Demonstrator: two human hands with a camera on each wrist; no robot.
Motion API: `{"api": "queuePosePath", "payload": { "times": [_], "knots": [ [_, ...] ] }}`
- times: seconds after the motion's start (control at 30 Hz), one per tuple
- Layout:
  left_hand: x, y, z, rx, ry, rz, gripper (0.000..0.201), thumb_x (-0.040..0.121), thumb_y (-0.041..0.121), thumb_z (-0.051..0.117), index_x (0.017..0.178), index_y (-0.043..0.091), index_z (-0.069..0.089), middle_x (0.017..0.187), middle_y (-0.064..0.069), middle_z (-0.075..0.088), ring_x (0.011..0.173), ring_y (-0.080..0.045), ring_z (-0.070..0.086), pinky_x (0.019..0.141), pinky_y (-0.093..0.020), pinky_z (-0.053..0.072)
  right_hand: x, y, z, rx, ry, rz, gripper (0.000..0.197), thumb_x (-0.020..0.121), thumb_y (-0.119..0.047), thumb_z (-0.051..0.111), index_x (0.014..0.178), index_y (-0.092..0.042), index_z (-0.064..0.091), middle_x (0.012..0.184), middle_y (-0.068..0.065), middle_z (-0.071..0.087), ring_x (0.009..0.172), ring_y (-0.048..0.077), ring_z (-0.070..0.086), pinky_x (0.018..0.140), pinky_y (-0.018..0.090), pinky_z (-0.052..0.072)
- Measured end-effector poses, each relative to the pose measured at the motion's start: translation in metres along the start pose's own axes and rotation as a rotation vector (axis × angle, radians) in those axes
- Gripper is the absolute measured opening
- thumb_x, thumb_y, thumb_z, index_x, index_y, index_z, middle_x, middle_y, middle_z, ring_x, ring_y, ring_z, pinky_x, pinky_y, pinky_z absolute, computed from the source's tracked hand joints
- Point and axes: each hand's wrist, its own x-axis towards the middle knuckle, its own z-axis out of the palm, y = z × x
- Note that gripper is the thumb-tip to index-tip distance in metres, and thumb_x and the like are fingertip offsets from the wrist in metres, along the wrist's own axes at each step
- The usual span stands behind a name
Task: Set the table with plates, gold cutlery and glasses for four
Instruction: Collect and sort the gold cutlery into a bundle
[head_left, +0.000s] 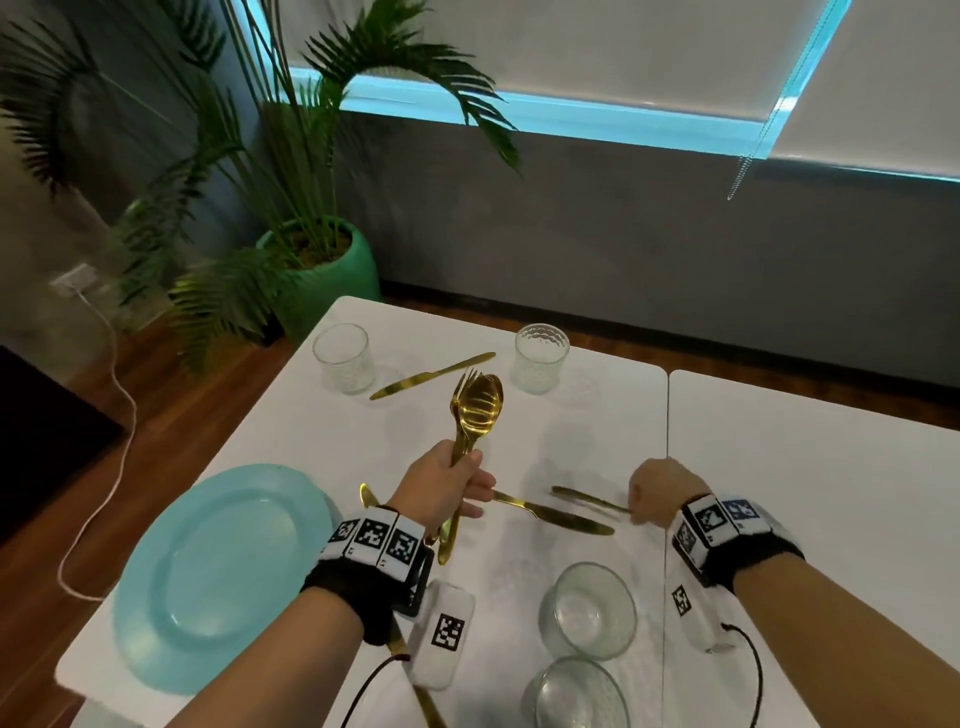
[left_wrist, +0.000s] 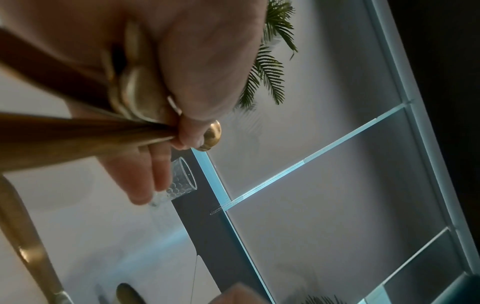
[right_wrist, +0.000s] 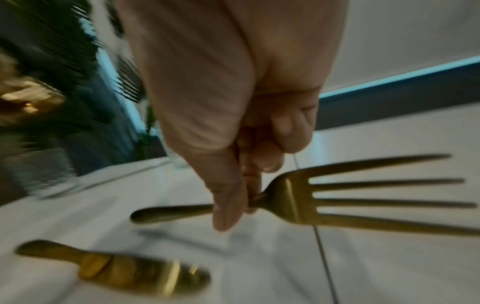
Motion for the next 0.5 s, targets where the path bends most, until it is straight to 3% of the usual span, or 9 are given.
{"api": "queuePosePath", "payload": {
  "times": [0.17,0.27,0.37,0.43,0.5],
  "knots": [
    [0.007,0.007,0.001,0.168,0.077,0.048,0.023,0.099,0.029,0.04,0.105,0.01,0.052,0.101,-0.001,0.069,0.098,-0.018,0.062,0.093,-0.035,0.05,-0.04,-0.041,-0.058,-0.22,0.074,-0.303,0.018,0.083,-0.021,0.069,0.099,-0.014,0.071,0.105,0.003,0.069,0.101,0.02,0.061,0.08,0.028,0.049],
    [0.007,0.009,0.008,0.281,0.026,0.033,0.029,0.099,0.031,0.038,0.11,0.008,0.052,0.107,-0.003,0.07,0.104,-0.019,0.062,0.098,-0.037,0.045,-0.055,-0.078,-0.073,-0.284,0.076,-0.462,0.018,0.083,-0.018,0.069,0.099,-0.011,0.071,0.101,0.005,0.071,0.089,0.017,0.062,0.078,0.026,0.049],
    [0.005,0.002,0.013,0.3,-0.051,0.012,0.023,0.099,0.028,0.037,0.092,0.012,0.053,0.097,-0.009,0.072,0.094,-0.024,0.067,0.094,-0.039,0.049,-0.059,-0.109,-0.08,-0.295,0.121,-0.553,0.02,0.084,-0.018,0.068,0.102,-0.011,0.071,0.101,0.005,0.07,0.093,0.017,0.063,0.082,0.027,0.052],
    [0.005,-0.007,0.011,0.216,-0.069,-0.016,0.02,0.1,0.027,0.036,0.09,0.014,0.048,0.081,-0.005,0.069,0.073,-0.022,0.066,0.082,-0.037,0.054,-0.059,-0.125,-0.081,-0.295,0.177,-0.583,0.018,0.085,-0.018,0.067,0.101,-0.011,0.07,0.101,0.005,0.069,0.098,0.019,0.063,0.084,0.028,0.051],
    [0.007,-0.016,0.003,0.147,-0.031,-0.047,0.021,0.1,0.028,0.035,0.091,0.012,0.045,0.071,-0.003,0.06,0.058,-0.017,0.055,0.066,-0.032,0.053,-0.058,-0.137,-0.08,-0.268,0.266,-0.617,0.016,0.086,-0.018,0.065,0.101,-0.012,0.069,0.097,0.004,0.065,0.096,0.021,0.062,0.081,0.029,0.05]
  ]
}}
